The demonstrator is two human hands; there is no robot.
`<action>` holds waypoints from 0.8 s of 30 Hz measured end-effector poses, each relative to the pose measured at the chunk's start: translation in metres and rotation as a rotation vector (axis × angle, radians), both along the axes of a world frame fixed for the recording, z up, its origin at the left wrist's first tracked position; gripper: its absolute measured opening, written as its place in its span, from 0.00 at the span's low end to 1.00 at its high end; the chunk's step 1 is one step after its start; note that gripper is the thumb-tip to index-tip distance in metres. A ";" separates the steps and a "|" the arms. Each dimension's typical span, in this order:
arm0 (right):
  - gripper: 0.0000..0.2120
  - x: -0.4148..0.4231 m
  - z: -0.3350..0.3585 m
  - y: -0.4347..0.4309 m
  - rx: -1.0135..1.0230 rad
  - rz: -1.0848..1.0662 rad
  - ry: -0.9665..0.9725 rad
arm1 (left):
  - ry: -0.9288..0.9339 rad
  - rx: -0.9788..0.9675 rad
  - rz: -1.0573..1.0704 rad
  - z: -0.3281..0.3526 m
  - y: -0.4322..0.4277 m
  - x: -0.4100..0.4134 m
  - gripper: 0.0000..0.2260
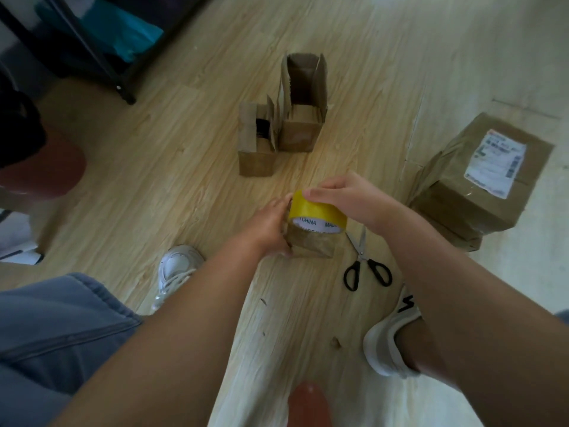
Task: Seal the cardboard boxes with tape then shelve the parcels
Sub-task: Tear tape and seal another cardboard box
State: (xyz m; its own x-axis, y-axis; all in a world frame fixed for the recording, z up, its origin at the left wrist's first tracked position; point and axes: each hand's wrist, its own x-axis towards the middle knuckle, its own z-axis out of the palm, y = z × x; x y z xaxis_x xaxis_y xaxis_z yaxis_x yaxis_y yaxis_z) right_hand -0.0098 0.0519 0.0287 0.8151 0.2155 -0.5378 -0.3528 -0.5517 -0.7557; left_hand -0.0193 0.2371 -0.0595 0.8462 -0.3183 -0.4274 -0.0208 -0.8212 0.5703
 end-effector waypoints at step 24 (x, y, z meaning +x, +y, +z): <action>0.31 -0.023 -0.042 -0.030 -0.488 0.029 0.010 | 0.199 -0.153 0.135 0.020 0.021 -0.004 0.54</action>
